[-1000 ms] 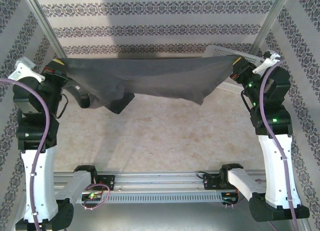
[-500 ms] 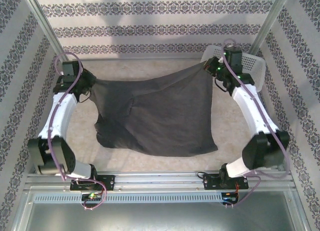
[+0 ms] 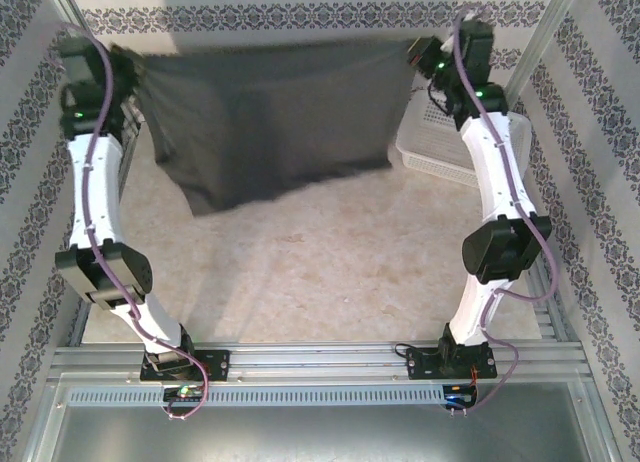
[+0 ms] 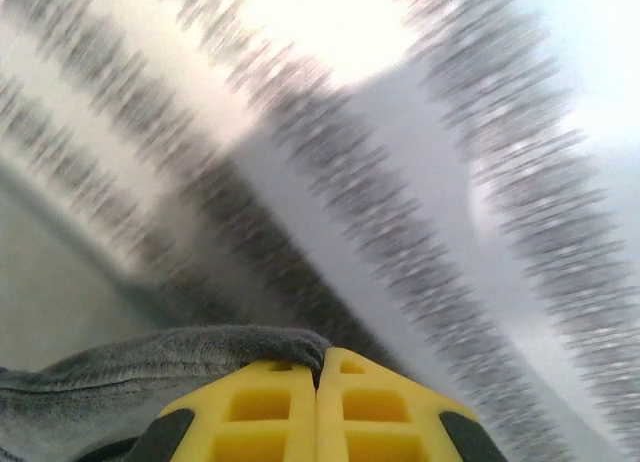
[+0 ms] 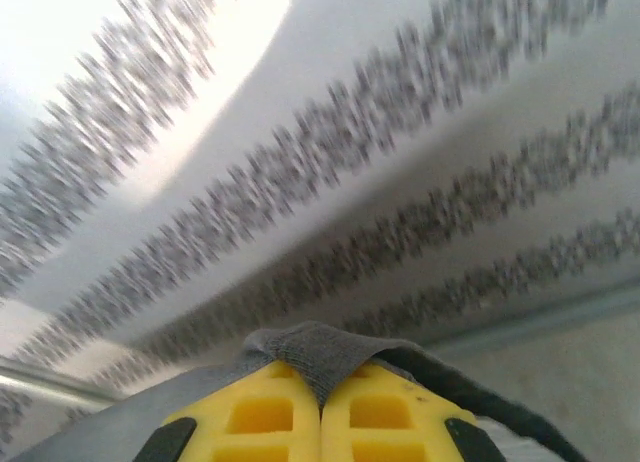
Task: Fold and stack the t-shirts
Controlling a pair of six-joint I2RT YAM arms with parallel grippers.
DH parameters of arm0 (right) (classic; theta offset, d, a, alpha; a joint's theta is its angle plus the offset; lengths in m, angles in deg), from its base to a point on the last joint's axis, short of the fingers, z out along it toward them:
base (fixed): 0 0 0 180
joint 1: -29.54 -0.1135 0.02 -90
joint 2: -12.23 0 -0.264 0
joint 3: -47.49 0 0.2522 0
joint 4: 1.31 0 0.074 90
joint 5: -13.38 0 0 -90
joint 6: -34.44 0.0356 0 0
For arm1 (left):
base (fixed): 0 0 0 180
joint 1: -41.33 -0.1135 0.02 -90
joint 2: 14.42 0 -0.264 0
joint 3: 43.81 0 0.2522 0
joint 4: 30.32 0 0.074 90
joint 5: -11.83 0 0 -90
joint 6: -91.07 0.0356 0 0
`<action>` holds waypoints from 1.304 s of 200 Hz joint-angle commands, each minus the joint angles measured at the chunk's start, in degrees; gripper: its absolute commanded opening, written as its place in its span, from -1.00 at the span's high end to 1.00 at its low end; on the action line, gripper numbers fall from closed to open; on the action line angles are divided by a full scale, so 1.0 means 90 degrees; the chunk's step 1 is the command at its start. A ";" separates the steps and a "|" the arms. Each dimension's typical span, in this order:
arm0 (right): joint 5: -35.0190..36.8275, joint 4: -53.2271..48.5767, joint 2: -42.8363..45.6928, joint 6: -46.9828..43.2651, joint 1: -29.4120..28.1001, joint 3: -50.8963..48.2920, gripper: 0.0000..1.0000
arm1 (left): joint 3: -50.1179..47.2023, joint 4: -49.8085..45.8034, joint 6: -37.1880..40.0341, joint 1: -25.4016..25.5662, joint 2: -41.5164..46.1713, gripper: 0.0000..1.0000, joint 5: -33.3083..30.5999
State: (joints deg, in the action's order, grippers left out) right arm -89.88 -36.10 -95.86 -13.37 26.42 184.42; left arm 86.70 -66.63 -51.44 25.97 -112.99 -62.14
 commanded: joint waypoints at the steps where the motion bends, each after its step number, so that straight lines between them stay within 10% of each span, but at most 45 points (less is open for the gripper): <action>1: -0.0039 0.0166 0.0586 0.0223 0.0270 0.0138 1.00 | 0.0709 -0.0012 0.0151 -0.0245 0.0524 1.00 -0.0127; 61: 0.0170 0.0515 0.3189 0.0503 0.0335 -0.4616 1.00 | -0.2984 -0.1112 0.0067 -0.0237 0.3029 0.94 -0.0910; 100: 0.0082 0.0039 0.3389 0.0283 -0.0013 -0.6964 0.74 | -0.6355 -0.1187 0.0269 -0.0038 0.4053 0.14 -0.0611; 139: -0.0222 -0.1353 0.2028 -0.0385 -0.0013 -0.7020 0.19 | -0.8037 -0.1362 0.0610 0.0158 0.4302 -0.30 -0.0773; 205: 0.0579 -0.1295 0.2667 -0.0616 -0.0005 -0.7706 0.15 | -0.9433 -0.1545 -0.0743 0.1929 0.5273 -0.15 -0.0570; 261: -0.0085 -0.0586 0.2433 -0.0576 0.0048 -0.7647 0.26 | -0.9688 0.0525 -0.2097 0.3593 0.3524 -0.08 -0.0891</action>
State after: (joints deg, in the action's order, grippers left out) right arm -87.89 -44.47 -72.21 -18.09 26.66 115.00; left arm -1.21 -72.55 -64.07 56.07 -75.63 -68.17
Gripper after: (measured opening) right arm 0.372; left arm 0.541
